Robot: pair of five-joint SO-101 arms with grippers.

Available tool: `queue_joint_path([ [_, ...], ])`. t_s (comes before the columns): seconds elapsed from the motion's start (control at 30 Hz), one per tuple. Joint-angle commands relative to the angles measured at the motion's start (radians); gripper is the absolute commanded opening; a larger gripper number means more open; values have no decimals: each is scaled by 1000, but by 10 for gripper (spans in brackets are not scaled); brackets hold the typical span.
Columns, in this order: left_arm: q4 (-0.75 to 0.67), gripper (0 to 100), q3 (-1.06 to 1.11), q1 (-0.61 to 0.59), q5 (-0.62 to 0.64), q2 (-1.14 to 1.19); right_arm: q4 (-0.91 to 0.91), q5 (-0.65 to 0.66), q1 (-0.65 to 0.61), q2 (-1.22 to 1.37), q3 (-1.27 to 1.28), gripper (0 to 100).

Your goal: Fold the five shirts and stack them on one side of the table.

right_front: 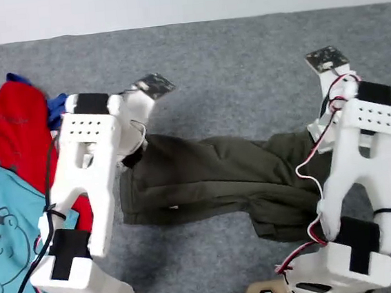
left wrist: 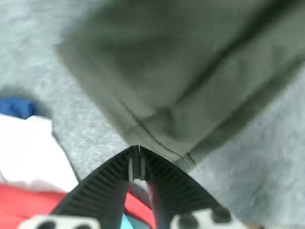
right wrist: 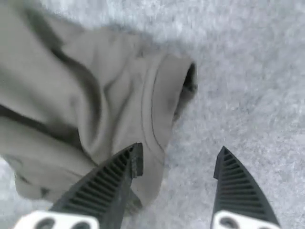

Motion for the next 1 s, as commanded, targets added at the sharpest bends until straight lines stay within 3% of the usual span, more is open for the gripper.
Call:
queue_joint_path([
  [0.0,-61,4,-33,-44,84,-38,-30,-38,-24,35,-54,255],
  [0.5,-72,4,-31,-57,285,-37,110,-278,-114,236,-264,255],
  [0.97,-86,4,-36,-144,282,-37,-25,-364,-125,386,-267,254],
])
